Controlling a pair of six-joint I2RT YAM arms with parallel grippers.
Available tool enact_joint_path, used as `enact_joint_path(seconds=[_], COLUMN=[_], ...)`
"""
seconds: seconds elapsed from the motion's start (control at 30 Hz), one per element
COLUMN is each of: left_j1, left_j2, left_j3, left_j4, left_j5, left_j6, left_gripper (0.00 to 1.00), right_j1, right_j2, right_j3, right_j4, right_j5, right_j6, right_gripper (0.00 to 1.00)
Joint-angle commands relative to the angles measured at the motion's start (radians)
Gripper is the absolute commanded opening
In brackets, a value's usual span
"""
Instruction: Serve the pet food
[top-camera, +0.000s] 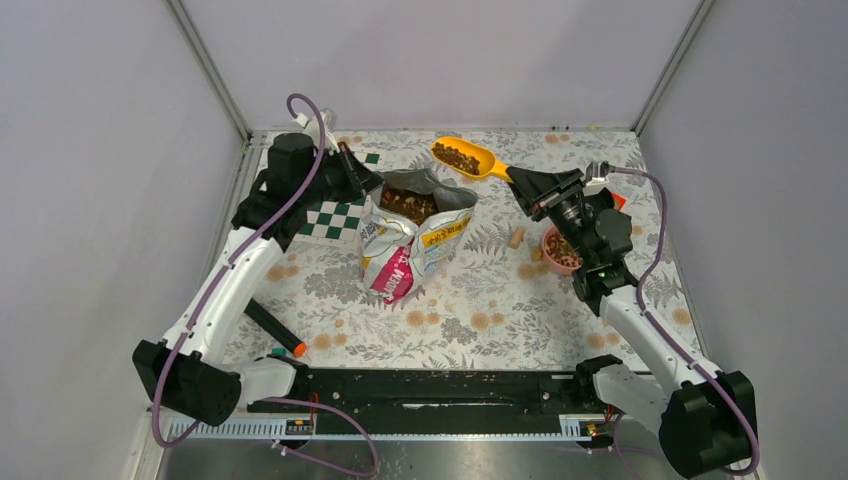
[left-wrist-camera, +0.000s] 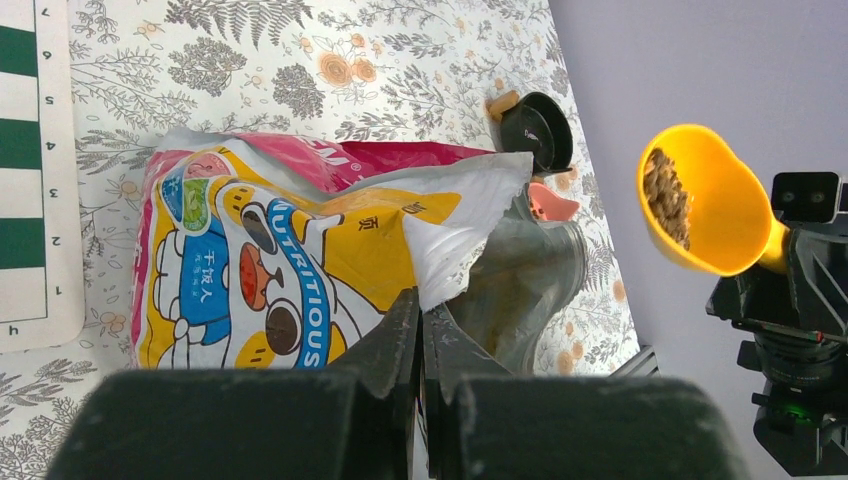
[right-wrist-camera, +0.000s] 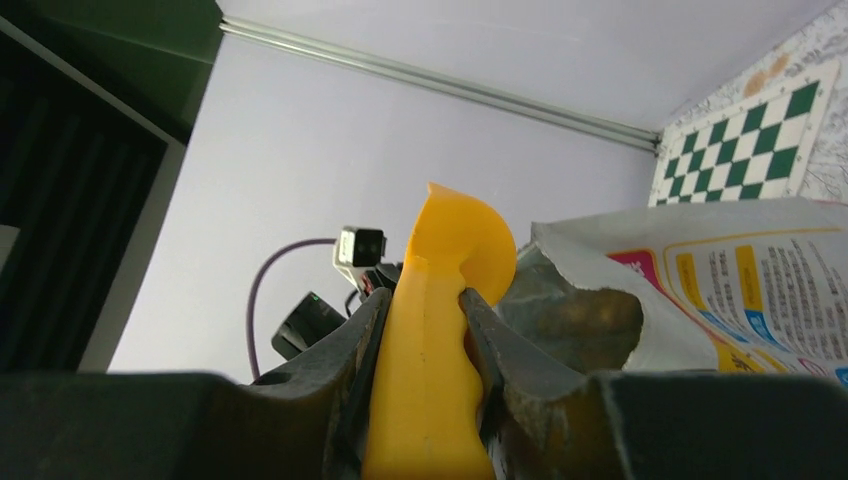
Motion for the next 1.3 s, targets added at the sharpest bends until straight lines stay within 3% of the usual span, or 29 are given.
enact_joint_path(seconds=[0.0, 0.43, 0.87, 1.27], left_j1=[0.019, 0.039, 0.045, 0.051], left_j2=[-0.064, -0.063, -0.065, -0.067], left_j3=[-0.031, -0.076, -0.1, -0.116], left_j4=[0.008, 0.018, 0.023, 0.024], left_j5=[0.069, 0.114, 0.118, 0.107], left_j6=[0.004, -0.003, -0.003, 0.006], left_gripper=[0.0, 0.0, 0.0, 0.0], right_j1=[-0.005, -0.108, -0.432, -0.72], right_j2=[0.018, 0.003, 0.028, -0.037], right_j3=[0.006, -0.02, -0.143, -0.174], right_j4=[0.183, 0.139, 0.139, -0.135], right_j5=[0.087, 0.124, 0.131, 0.131], right_j6=[0.054, 0.044, 0.08, -0.071], right_gripper=[0.0, 0.0, 0.0, 0.0])
